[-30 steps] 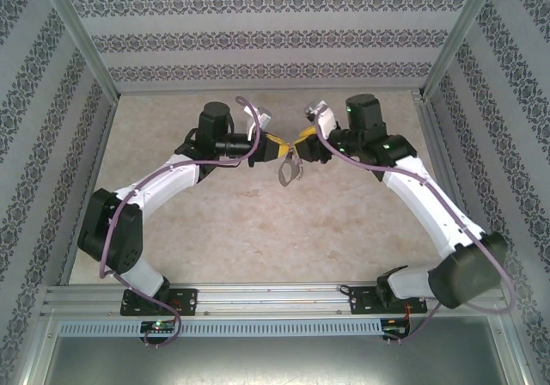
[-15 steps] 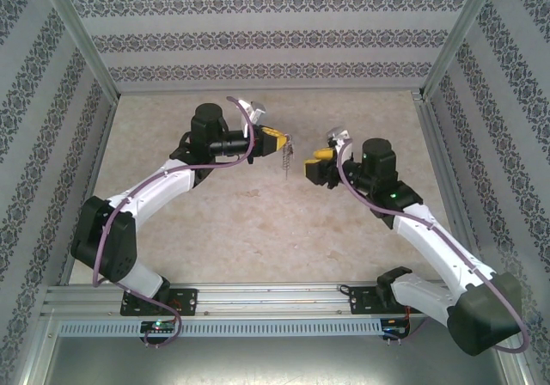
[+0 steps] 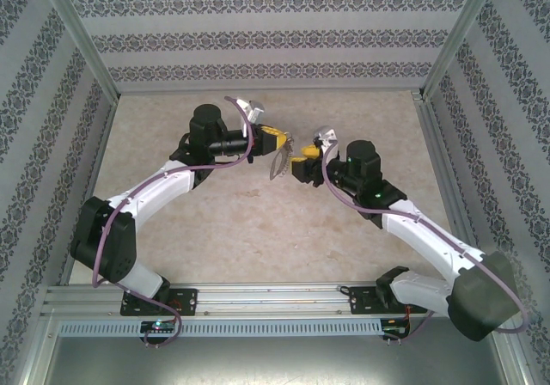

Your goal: Put the keys on the keyring

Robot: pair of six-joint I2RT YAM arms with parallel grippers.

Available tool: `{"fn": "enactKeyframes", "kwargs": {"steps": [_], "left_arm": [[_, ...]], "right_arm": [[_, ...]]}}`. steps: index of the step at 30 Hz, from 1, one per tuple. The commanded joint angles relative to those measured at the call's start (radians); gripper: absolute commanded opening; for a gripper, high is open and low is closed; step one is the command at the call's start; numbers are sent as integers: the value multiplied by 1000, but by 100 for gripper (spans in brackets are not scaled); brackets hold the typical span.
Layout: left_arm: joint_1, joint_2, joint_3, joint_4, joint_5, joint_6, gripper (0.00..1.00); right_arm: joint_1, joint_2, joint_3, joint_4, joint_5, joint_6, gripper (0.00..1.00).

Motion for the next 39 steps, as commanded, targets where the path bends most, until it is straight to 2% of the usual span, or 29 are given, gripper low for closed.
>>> {"fn": "enactKeyframes", "kwargs": {"steps": [1, 6, 10, 12, 17, 20, 39], "left_arm": [[-10, -32, 0, 74, 24, -19, 0], [-9, -30, 0, 78, 26, -22, 0], [-9, -32, 0, 79, 28, -24, 0], [-9, -32, 0, 81, 29, -25, 0], [-9, -35, -1, 83, 31, -25, 0], [-9, -35, -1, 84, 33, -26, 0], [-9, -43, -5, 107, 29, -40, 0]], "right_arm": [[17, 15, 48, 48, 12, 3, 52], [19, 45, 70, 53, 13, -1, 52], [18, 67, 84, 39, 13, -17, 47], [18, 73, 82, 34, 14, -23, 40], [19, 73, 76, 27, -5, -26, 11], [20, 69, 76, 17, -17, -31, 0], [28, 151, 179, -114, -184, -82, 0]]}}
